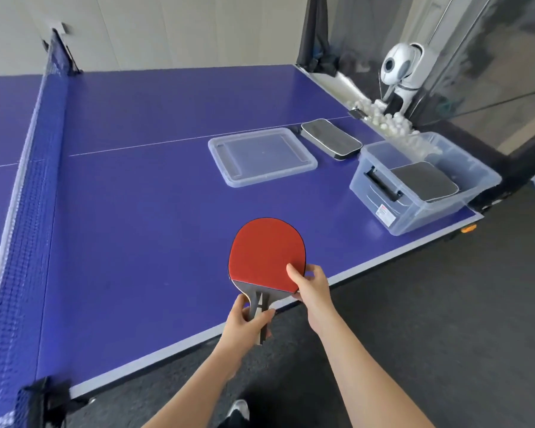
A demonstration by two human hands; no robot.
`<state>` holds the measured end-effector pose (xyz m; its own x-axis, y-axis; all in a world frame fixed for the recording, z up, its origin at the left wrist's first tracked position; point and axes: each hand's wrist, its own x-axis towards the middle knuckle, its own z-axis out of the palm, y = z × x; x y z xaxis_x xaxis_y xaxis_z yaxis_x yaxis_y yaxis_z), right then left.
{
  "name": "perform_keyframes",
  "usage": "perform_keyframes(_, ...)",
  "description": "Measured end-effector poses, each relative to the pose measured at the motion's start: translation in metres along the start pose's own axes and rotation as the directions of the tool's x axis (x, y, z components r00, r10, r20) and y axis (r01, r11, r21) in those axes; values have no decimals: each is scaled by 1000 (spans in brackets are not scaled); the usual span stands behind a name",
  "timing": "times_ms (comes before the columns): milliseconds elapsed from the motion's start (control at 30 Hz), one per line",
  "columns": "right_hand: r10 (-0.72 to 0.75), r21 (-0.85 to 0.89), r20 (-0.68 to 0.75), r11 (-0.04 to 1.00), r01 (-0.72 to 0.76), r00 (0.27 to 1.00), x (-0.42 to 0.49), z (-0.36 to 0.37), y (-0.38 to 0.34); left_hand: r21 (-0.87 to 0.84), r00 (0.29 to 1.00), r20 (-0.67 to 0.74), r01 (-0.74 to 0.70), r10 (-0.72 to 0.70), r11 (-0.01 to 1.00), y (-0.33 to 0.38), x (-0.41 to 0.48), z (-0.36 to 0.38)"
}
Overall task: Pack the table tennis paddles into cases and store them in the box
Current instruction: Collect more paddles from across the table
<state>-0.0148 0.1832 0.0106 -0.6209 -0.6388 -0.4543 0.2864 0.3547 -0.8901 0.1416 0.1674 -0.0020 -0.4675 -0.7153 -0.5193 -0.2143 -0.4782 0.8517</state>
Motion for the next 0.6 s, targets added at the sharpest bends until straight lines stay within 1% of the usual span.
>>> perform_keyframes(133, 3, -99, 94, 995, 6, 996, 41, 29, -17, -75, 994, -104, 17, -24, 997, 16, 26, -11)
perform_keyframes(267, 47, -158, 228, 987, -11, 973, 74, 70, -20, -119, 970, -241, 2, -31, 993, 23, 47, -33)
perform_keyframes(433, 116, -252, 405, 968, -11, 907, 95, 132, -21, -196, 910, -407, -7, -75, 981, 26, 54, -69)
perform_keyframes(600, 201, -357, 488, 934, -16, 849, 93, 194, -7, -224, 837, -532, 10, -131, 974, 20, 46, -110)
